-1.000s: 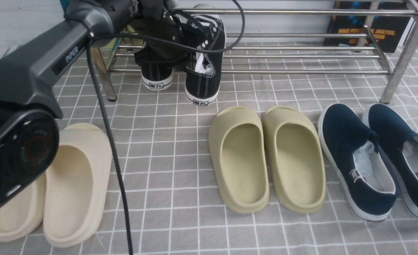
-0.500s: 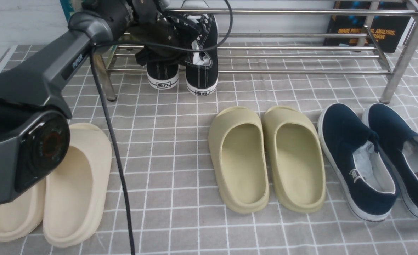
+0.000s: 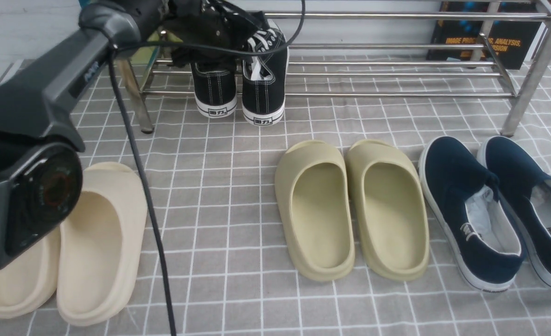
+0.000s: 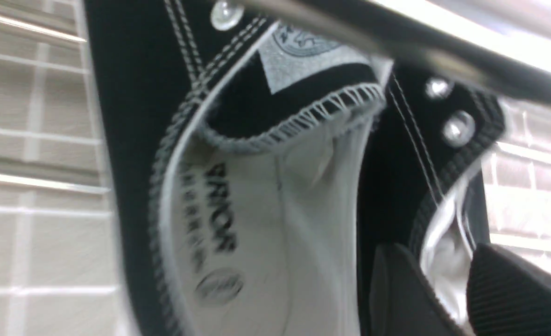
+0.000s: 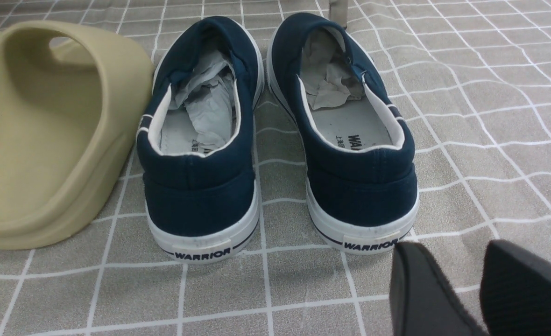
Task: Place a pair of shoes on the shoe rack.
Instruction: Use the left arm to put a shoe into the shoe rack
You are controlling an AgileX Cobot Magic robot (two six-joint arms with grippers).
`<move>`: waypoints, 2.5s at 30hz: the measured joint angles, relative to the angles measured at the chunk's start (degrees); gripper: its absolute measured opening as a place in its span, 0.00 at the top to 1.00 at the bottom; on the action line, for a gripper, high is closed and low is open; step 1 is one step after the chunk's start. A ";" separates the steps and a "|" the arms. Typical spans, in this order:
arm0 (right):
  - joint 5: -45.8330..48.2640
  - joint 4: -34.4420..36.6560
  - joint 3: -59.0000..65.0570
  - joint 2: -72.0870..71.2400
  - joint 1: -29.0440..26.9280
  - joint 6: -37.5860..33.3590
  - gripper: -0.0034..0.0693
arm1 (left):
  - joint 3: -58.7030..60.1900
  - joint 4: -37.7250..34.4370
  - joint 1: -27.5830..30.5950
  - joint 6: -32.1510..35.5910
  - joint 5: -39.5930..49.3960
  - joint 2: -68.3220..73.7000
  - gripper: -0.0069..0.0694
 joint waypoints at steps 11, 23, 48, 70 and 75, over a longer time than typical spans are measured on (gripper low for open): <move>0.00 0.00 0.00 0.00 0.00 0.00 0.62 | -0.59 2.97 -0.23 9.48 20.35 -10.20 0.93; 0.00 0.00 0.00 0.00 0.00 0.00 0.62 | 18.23 1.37 -8.29 13.16 10.05 -10.11 0.93; 0.00 0.00 0.00 0.00 0.00 0.00 0.62 | 16.00 6.82 -3.40 2.05 -4.44 -7.53 0.93; 0.00 0.00 0.00 0.00 0.00 0.00 0.62 | 15.37 1.05 -6.35 4.85 -5.20 1.07 0.93; 0.00 0.00 0.00 0.00 0.00 0.00 0.62 | 12.70 3.13 -6.23 3.73 -7.96 1.73 0.93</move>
